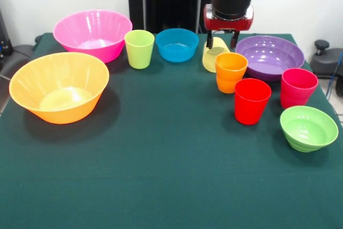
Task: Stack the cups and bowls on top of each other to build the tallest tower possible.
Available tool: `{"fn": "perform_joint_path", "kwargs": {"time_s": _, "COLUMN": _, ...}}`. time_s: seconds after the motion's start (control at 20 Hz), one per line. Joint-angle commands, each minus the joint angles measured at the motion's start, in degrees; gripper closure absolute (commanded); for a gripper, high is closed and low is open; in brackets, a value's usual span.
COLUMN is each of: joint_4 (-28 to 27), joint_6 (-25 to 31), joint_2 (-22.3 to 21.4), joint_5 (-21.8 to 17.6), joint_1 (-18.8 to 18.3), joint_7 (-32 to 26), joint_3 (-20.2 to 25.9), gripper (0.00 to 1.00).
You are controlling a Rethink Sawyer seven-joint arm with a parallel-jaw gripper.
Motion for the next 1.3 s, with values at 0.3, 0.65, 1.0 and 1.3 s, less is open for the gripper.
{"fn": "perform_joint_path", "kwargs": {"time_s": 0.3, "joint_4": -3.40, "joint_6": 0.24, "joint_2": 1.77, "joint_5": -2.13, "joint_1": 0.23, "joint_7": 6.19, "joint_3": -0.11, "gripper": 0.00}}
{"fn": "perform_joint_path", "kwargs": {"time_s": 0.65, "joint_4": -8.25, "joint_6": 3.62, "joint_2": 3.30, "joint_5": -2.05, "joint_1": -0.78, "joint_7": 4.27, "joint_3": -0.34, "gripper": 0.00}}
{"fn": "perform_joint_path", "kwargs": {"time_s": 1.0, "joint_4": -9.04, "joint_6": 3.29, "joint_2": 4.54, "joint_5": -1.91, "joint_1": -1.36, "joint_7": 4.10, "joint_3": -0.05, "gripper": 0.00}}
{"fn": "perform_joint_path", "kwargs": {"time_s": 1.3, "joint_4": -9.23, "joint_6": 4.95, "joint_2": 3.49, "joint_5": -1.87, "joint_1": -1.58, "joint_7": 3.92, "joint_3": -0.17, "gripper": 0.00}}
